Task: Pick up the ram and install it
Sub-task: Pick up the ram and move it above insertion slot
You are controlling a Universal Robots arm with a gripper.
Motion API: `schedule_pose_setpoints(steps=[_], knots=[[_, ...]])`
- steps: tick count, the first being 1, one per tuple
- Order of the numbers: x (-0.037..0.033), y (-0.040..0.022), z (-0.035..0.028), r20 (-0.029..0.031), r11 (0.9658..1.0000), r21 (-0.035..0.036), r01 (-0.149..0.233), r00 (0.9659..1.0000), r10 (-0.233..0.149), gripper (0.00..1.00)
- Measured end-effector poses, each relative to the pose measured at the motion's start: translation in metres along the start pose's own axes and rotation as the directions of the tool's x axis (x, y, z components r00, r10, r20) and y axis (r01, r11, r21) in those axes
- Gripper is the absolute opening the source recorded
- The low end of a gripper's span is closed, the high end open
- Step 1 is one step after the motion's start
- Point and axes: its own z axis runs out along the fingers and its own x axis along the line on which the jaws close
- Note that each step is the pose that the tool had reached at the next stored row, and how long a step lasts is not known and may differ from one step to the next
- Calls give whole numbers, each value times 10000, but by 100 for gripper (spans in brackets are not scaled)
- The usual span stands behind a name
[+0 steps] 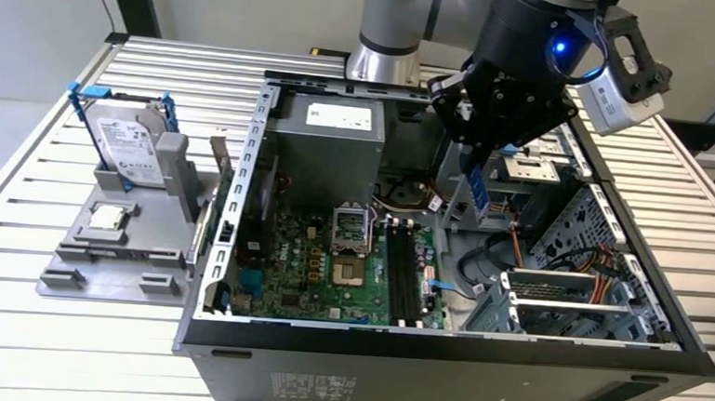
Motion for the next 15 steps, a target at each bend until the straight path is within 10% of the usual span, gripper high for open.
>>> schedule_pose_setpoints(steps=[15], knots=[[55, -4, 260, 37, 9994, 4, -343, 9994, 343, 0]])
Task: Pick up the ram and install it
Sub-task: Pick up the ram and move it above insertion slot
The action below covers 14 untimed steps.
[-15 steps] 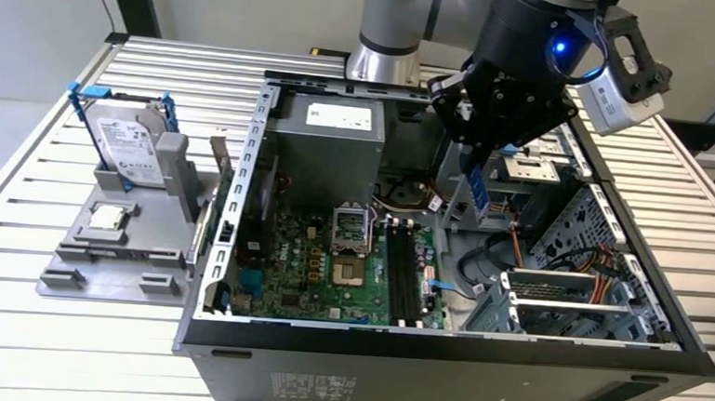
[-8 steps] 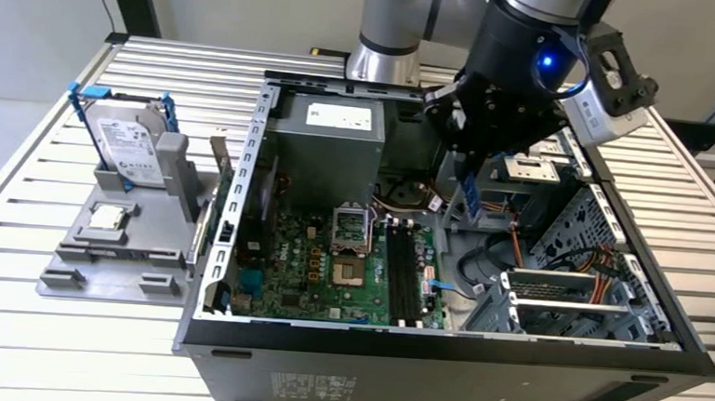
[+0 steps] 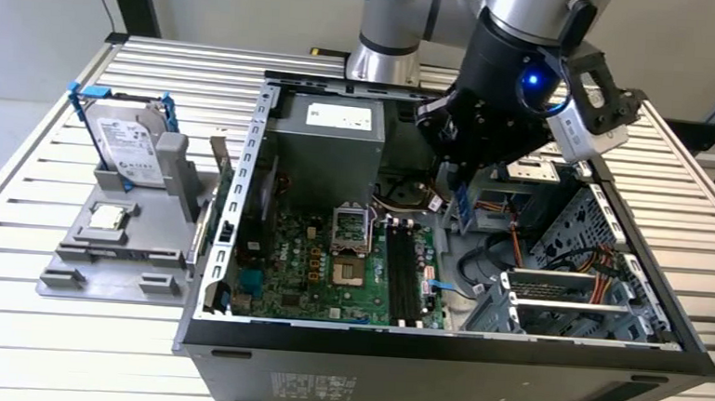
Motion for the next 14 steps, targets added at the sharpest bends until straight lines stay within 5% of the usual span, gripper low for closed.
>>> schedule_pose_setpoints(steps=[9, 14], knots=[[7, -2, 163, 37, 9959, 9, -909, 9959, 909, 0], [15, -1, 254, 38, 9958, 11, -910, 9958, 910, 0]])
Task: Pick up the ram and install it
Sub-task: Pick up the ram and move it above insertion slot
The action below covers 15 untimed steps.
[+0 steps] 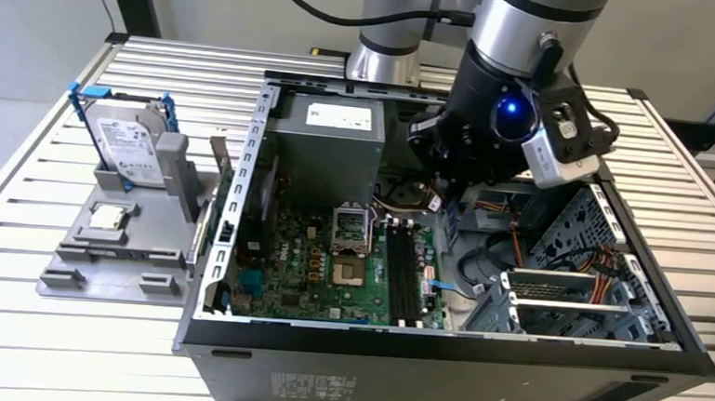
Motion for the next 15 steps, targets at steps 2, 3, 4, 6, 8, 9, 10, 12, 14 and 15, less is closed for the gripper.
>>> schedule_pose_setpoints(steps=[2, 3, 4, 6, 8, 9, 10, 12, 14, 15], knots=[[1, -2, 38, 0, 10000, 0, -1, 10000, 1, 0], [1, -2, 56, 0, 10000, 0, -1, 10000, 1, 0], [1, -3, 75, 0, 10000, 0, -1, 10000, 1, 0], [2, -5, 110, 0, 10000, 0, -1, 10000, 1, 0], [3, -8, 146, 0, 10000, -1, -1, 10000, 1, 0], [3, -13, 164, 0, 10000, 0, -2, 10000, 2, 0], [3, -19, 181, 0, 10000, 0, -2, 10000, 2, 0], [2, -31, 218, 0, 10000, 1, -1, 10000, 1, 0], [3, -40, 255, 0, 10000, -1, 3, 10000, -3, 0], [3, -43, 273, -1, 10000, 0, 24, 10000, -24, 0]])
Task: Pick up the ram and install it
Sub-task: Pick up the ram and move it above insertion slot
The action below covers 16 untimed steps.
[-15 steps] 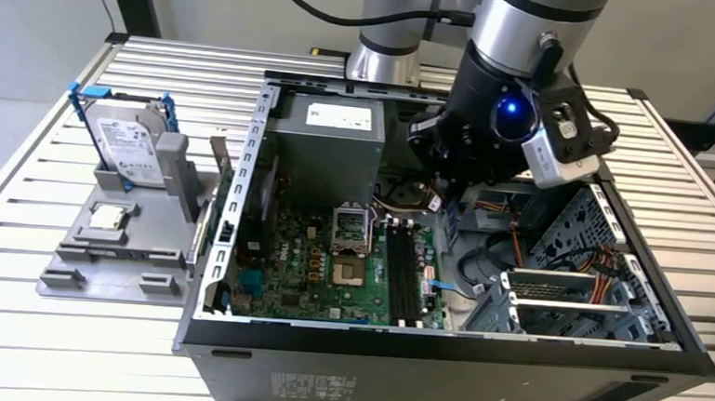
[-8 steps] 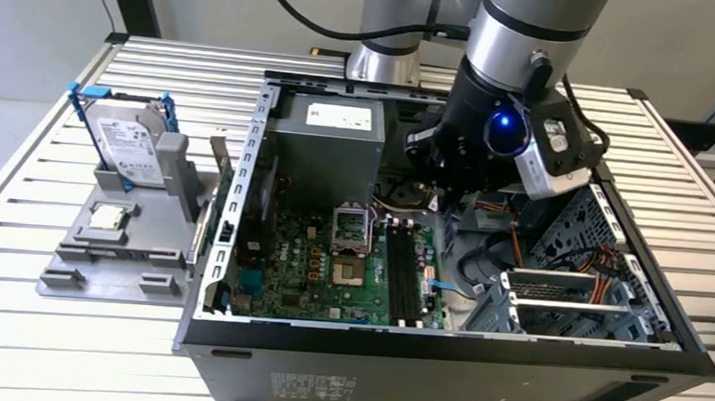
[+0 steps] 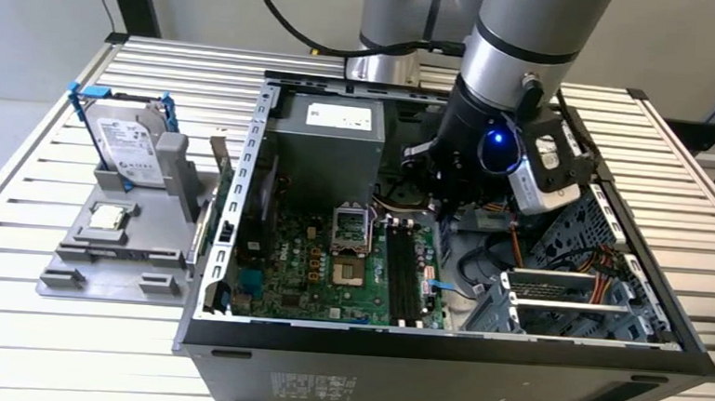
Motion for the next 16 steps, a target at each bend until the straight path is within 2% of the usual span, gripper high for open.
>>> schedule_pose_setpoints(steps=[7, 10, 14, 16], knots=[[6, -11, 128, -6, 9999, -1, 153, 9999, -153, 0], [8, -13, 136, -4, 9999, 34, 156, 9999, -156, 0], [5, -68, 204, -3, 9999, 37, 169, 9999, -169, 0], [5, -77, 240, -8, 9997, 36, 261, 9997, -261, 0]])
